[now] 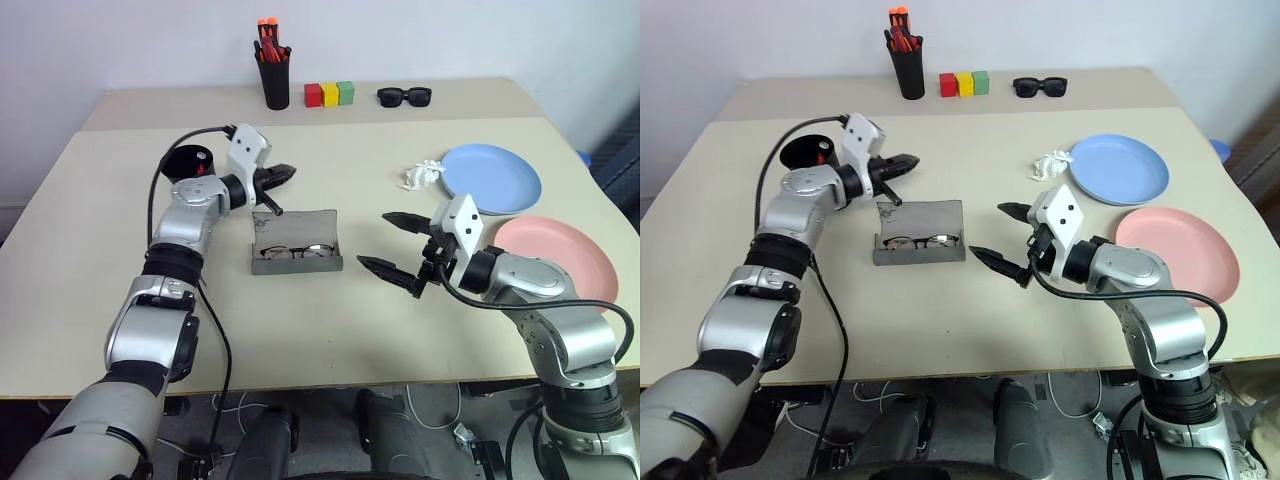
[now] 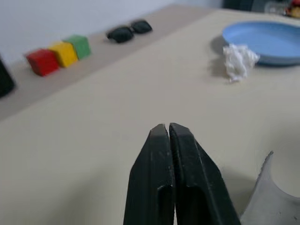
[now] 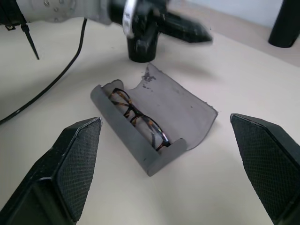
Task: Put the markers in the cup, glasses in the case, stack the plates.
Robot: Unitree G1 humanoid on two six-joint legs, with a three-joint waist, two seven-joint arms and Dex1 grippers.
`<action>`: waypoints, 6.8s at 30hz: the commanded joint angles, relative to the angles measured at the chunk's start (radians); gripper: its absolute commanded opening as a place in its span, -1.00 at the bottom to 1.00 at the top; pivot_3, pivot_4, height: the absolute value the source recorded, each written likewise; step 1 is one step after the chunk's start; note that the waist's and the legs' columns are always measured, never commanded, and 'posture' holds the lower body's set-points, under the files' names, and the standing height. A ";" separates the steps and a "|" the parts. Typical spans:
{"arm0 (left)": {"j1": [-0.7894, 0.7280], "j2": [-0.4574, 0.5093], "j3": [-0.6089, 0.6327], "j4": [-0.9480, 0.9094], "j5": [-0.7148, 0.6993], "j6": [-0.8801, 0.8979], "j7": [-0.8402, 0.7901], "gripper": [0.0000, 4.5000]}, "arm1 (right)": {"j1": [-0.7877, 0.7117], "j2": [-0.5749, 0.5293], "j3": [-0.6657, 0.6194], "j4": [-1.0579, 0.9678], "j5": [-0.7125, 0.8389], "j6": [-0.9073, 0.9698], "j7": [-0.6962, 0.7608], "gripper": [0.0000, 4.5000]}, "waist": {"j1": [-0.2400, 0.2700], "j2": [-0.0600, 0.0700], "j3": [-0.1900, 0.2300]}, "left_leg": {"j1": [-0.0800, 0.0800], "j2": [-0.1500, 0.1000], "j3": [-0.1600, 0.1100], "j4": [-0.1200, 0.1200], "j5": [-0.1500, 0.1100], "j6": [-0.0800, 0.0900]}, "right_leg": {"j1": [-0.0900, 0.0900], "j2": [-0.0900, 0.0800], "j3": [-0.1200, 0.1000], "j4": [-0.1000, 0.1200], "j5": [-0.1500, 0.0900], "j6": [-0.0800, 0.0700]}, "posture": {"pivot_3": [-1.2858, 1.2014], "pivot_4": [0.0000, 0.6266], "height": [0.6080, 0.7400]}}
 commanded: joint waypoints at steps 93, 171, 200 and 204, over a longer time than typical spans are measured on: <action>0.261 0.233 0.052 -0.667 -0.391 0.262 -0.588 0.97 | 0.222 -0.216 -0.236 0.105 -0.189 0.317 -0.394 1.00 | 0.002 0.002 -0.001 | 0.012 0.001 0.002 -0.002 -0.001 0.001 | 0.011 0.000 0.002 -0.001 -0.001 0.000 | 0.03 -0.52 1.00; 0.554 0.333 0.215 -0.974 -0.458 0.235 -0.335 1.00 | -0.848 0.183 0.070 1.778 -0.532 -0.711 -0.570 0.14 | -0.055 0.003 0.000 | 0.009 0.001 0.001 -0.007 0.000 0.000 | 0.003 0.001 0.003 0.001 -0.001 -0.001 | 0.03 -0.52 1.00; 0.559 0.343 0.213 -1.003 -0.459 0.246 -0.292 1.00 | -0.881 0.199 -0.029 1.774 -0.498 -0.788 -0.563 0.98 | -0.058 0.003 0.000 | 0.008 0.001 0.001 -0.007 0.000 0.000 | 0.002 0.001 0.003 0.001 -0.001 -0.001 | 0.03 -0.52 1.00; 0.565 0.345 0.216 -1.012 -0.462 0.247 -0.285 1.00 | -0.884 0.225 -0.025 1.789 -0.503 -0.766 -0.568 0.98 | -0.058 0.003 0.000 | 0.008 0.001 0.001 -0.007 0.000 0.000 | 0.002 0.001 0.003 0.001 -0.001 -0.001 | 0.03 -0.52 1.00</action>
